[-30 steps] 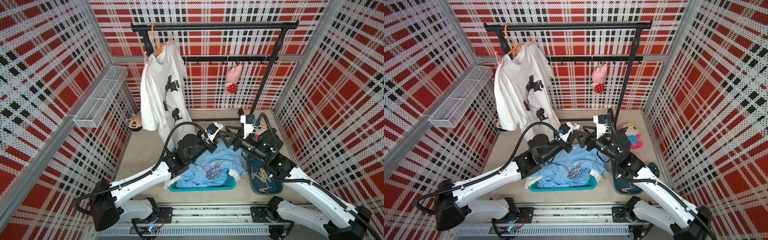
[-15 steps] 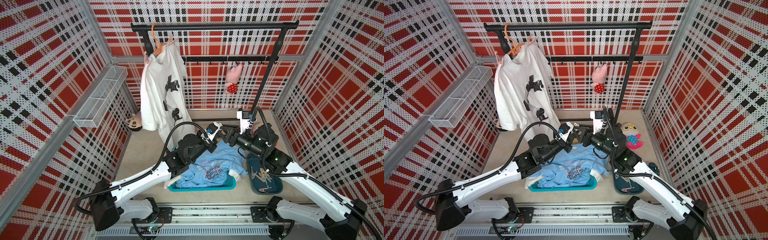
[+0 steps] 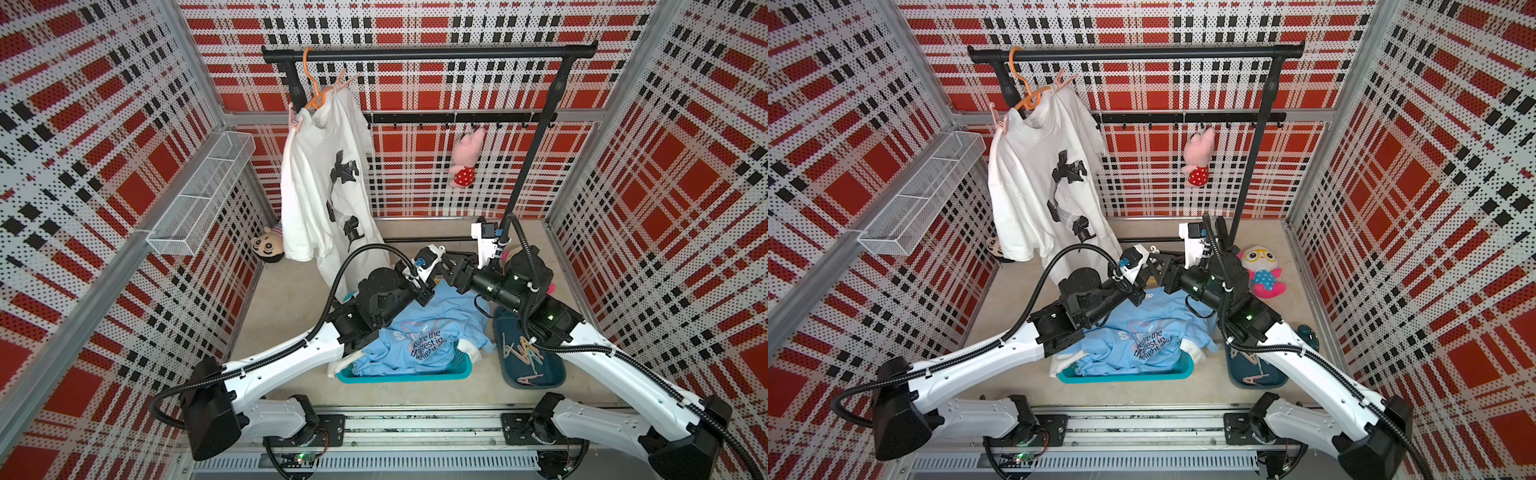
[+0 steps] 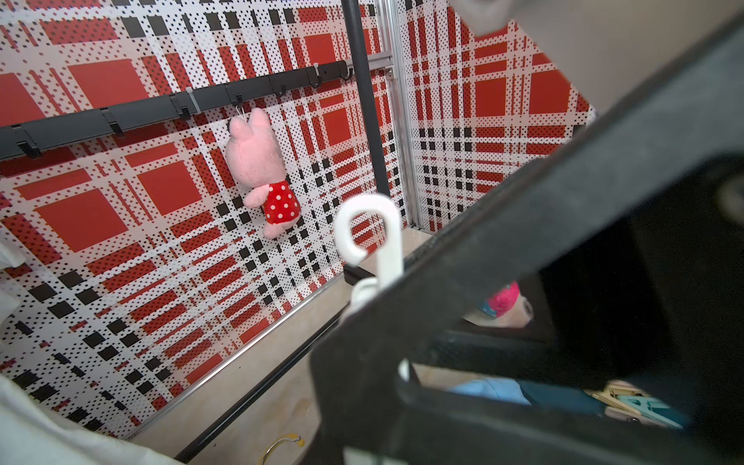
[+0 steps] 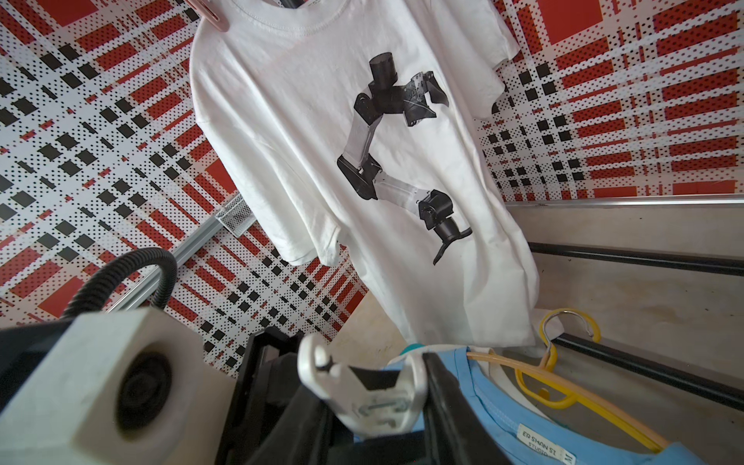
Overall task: Use clothespins to secure the t-shirt on both sides of the hanger
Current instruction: Open the clothespin.
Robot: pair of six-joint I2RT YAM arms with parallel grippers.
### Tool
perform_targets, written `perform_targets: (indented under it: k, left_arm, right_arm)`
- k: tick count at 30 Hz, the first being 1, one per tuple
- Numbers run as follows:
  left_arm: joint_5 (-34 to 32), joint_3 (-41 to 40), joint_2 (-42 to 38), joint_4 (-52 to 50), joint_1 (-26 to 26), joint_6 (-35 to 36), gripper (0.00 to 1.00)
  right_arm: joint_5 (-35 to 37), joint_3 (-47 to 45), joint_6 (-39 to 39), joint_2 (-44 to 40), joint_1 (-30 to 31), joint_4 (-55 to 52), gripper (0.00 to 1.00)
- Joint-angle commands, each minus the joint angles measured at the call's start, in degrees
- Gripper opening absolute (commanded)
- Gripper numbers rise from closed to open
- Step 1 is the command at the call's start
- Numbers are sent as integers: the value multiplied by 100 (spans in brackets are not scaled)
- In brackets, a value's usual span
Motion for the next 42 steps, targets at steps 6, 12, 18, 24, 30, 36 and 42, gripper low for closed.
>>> perform_targets:
  k: [6, 12, 18, 24, 30, 36, 42]
  left_arm:
    - [47, 31, 64, -83, -25, 93, 4]
    - [33, 20, 78, -84, -25, 93, 5]
    - [62, 37, 64, -105, -16, 77, 29]
    - [241, 89, -7, -316, -16, 95, 68]
    - [289, 6, -380, -775, 76, -20, 79]
    - [413, -156, -816, -1129, 637, -575, 83]
    - [844, 156, -624, -1917, 1399, -924, 81]
  right_arm:
    - [128, 205, 54, 13, 40, 41, 35]
    - [233, 163, 49, 15, 38, 45, 19]
    - [447, 112, -7, -4, 38, -20, 13]
    - [1105, 100, -89, 31, 36, -358, 10]
    - [2233, 84, -293, 150, 35, -818, 0]
    - [2731, -135, -342, 163, -158, -818, 0]
    - [2488, -553, -250, 43, -769, -638, 0]
